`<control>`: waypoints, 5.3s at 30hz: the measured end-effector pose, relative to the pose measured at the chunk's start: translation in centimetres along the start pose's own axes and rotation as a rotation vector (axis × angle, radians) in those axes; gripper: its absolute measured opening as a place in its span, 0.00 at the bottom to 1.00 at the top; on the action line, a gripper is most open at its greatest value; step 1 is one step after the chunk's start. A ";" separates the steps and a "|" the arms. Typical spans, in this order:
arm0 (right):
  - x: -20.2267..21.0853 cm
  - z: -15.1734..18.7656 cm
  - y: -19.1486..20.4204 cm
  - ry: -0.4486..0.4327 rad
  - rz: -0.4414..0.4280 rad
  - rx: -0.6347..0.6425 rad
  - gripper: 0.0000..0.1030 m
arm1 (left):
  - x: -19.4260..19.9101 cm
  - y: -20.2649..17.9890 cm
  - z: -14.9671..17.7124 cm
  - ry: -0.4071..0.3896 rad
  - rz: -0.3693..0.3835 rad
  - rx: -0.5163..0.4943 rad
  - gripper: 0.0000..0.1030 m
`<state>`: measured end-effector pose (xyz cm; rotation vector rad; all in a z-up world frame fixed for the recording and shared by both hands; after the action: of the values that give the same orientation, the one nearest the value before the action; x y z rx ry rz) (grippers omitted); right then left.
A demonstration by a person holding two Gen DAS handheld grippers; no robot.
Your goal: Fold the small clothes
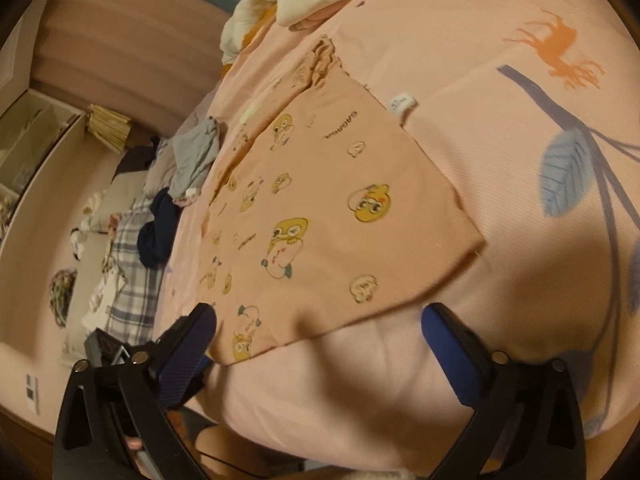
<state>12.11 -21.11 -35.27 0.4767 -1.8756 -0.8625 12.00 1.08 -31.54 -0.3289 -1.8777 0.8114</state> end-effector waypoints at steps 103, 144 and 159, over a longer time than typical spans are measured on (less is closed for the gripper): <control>-1.2 -5.4 0.6 -0.001 -0.184 -0.136 0.09 | 3.7 2.9 -3.4 -0.176 0.055 0.276 0.04; -4.7 -28.4 4.0 0.018 0.165 0.008 0.69 | 1.1 0.3 -29.4 -0.189 -0.261 -0.028 0.45; -12.8 -24.7 4.1 0.197 0.320 0.227 0.03 | -10.3 -0.7 -26.8 0.083 -0.203 -0.015 0.08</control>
<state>40.05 -18.82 -33.45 0.3704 -1.8100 -0.3795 40.42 5.14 -31.55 -0.1749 -1.8061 0.6370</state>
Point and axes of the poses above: each gripper's, at about its wrist camera, not at the fingertips, and x roughly against the way its jaws point, y to its left, z to its underside, the point moved 9 cm from there along -x, roughly the way its jaws point, and after that the axes turned 10 degrees about y, right-handed, at the moved point
